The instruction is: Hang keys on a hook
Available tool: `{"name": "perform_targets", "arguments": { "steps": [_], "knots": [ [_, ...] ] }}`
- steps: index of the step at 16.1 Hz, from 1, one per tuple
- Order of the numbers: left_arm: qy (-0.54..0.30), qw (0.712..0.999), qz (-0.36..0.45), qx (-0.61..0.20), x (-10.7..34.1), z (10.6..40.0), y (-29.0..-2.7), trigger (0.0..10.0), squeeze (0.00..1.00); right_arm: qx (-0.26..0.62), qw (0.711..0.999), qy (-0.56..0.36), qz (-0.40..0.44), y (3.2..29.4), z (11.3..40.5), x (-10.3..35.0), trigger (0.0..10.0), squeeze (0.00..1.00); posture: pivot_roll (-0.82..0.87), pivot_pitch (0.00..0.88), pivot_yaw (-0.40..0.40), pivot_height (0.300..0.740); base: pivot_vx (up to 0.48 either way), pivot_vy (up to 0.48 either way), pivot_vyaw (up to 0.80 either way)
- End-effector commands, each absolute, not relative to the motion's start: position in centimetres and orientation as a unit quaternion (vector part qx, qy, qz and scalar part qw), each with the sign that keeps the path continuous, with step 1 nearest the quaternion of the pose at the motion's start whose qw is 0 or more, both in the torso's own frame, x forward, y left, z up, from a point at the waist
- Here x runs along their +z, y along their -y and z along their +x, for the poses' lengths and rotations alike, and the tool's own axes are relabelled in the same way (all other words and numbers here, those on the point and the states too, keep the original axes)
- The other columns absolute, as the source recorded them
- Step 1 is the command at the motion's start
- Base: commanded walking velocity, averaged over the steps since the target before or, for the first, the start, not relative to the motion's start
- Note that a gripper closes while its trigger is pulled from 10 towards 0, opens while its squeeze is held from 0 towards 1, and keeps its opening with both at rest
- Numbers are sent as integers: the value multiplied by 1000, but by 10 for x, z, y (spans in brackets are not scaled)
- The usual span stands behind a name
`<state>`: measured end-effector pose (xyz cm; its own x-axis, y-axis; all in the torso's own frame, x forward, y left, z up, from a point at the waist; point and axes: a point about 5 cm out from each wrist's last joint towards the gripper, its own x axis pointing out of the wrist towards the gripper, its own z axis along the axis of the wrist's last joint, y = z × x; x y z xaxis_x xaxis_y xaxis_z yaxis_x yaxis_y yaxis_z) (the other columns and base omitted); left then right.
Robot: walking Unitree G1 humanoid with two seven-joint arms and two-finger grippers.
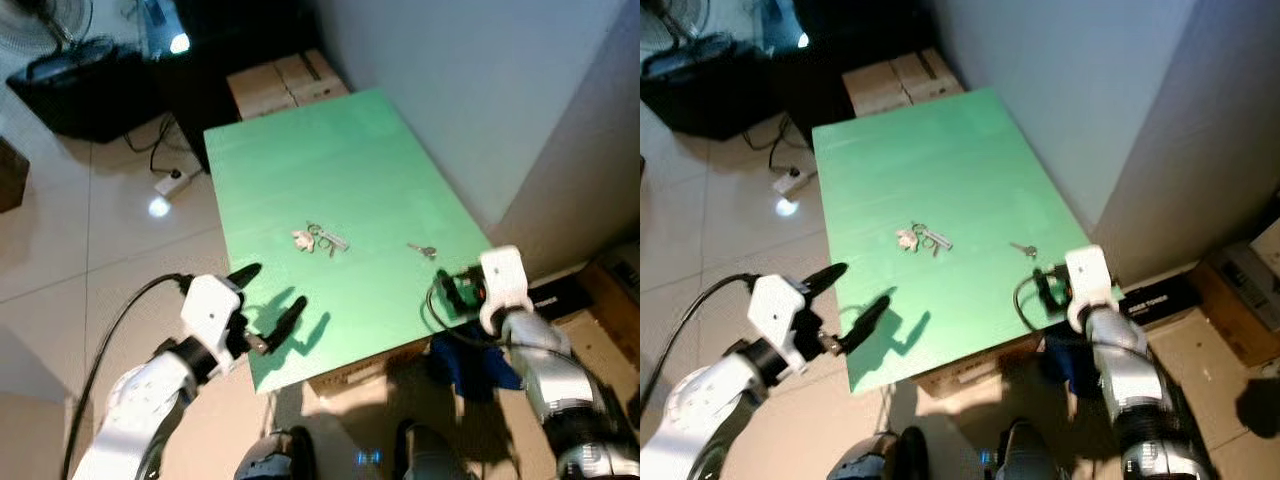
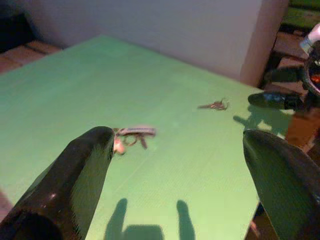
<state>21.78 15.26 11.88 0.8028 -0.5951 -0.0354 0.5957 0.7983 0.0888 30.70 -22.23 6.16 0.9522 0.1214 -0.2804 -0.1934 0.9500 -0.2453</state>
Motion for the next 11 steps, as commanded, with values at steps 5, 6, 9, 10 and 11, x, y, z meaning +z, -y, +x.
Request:
{"name": "perform_targets", "arguments": {
  "steps": [5, 6, 9, 10, 11],
  "knots": [
    [-12, 954, 56, -296, 129, 207, -165, 10000, 0, 120, 964, -143, -190, 223, 321, 58, 10000, 1000, 98, 289, 150, 740, 0, 0, 0],
    [-14, 954, 60, -294, 132, 204, -168, 10000, 0, 120, 963, -146, -193, 223, 325, 59, 10000, 1000, 119, 296, 155, 740, 0, 0, 0],
    [-18, 954, 64, -291, 137, 200, -174, 10000, 0, 122, 963, -148, -189, 223, 328, 59, 10000, 576, 143, 304, 158, 740, 0, 0, 0],
    [-20, 955, 68, -290, 139, 198, -178, 10000, 0, 122, 967, -144, -171, 223, 329, 60, 10000, 0, 166, 307, 164, 740, 0, 0, 0],
    [-23, 954, 72, -288, 141, 196, -182, 10000, 0, 121, 970, -141, -156, 222, 330, 61, 10000, 0, 178, 307, 172, 740, 0, 0, 0]
  ]
}}
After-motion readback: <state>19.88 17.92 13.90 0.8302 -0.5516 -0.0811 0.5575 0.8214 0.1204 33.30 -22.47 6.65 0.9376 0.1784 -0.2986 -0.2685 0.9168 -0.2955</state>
